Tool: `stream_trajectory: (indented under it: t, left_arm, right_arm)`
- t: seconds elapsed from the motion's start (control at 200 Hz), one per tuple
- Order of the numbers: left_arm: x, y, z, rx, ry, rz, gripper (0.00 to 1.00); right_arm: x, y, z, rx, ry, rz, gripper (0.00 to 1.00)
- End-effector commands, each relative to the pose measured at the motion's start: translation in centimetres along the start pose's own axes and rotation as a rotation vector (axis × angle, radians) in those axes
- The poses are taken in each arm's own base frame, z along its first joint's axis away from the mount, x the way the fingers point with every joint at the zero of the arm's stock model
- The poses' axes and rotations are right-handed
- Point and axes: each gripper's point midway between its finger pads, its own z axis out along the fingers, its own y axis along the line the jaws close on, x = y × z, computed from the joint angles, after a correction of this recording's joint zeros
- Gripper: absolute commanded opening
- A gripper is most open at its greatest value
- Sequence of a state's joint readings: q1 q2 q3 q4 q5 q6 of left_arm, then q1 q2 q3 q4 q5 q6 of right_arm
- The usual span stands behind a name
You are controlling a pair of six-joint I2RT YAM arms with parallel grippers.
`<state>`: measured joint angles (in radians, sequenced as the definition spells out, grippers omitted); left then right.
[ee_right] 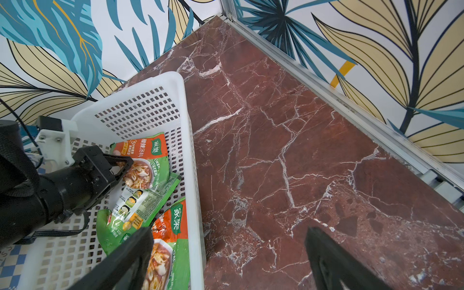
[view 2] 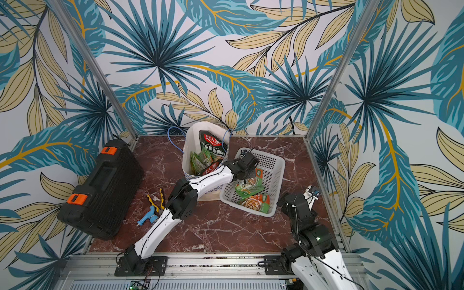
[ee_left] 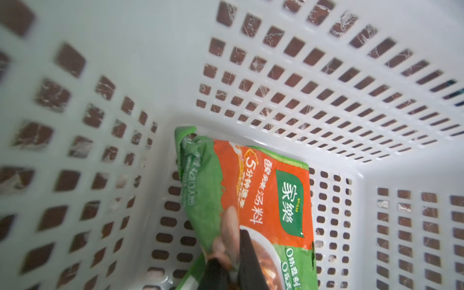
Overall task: Place the condiment packets inside the bag
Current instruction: Pick up the condiment packet from the storage box.
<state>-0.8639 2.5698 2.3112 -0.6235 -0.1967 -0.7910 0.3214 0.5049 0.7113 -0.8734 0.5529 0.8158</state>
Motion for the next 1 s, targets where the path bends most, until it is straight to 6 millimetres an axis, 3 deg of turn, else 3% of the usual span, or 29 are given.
stream_trajectory:
  t: [0.0,0.08,0.095,0.14,0.401,0.766,0.996]
  left_arm:
    - [-3.8,-4.0,-5.6,0.115,-0.107,0.024,0.00]
    - [-4.0,-5.2,-7.5,0.137,-0.133,0.063,0.00]
    - [-4.8,-5.8,-9.2,0.156,-0.155,0.064,0.00]
    - [-5.1,-6.6,-10.8,0.172,-0.175,0.083,0.00]
    - [-5.6,-9.1,-18.0,0.248,-0.247,0.174,0.00]
    - [-4.6,-10.2,-25.9,0.387,-0.264,0.251,0.00]
    - [-3.2,-10.4,-31.2,0.548,-0.241,0.274,0.00]
  right_arm:
    - [0.8,-0.7,0.2,0.021,0.017,-0.016,0.99]
    - [0.8,-0.8,0.2,0.020,0.017,-0.013,0.99]
    - [0.8,-0.7,0.2,0.019,0.018,-0.012,0.99]
    - [0.8,-0.8,0.1,0.018,0.018,-0.010,0.99]
    - [1.0,-1.0,0.1,0.022,0.023,-0.008,1.00]
    - [2.0,0.9,0.3,-0.127,0.025,-0.015,0.99]
    - [2.1,0.6,-0.1,-0.164,-0.006,0.006,1.00]
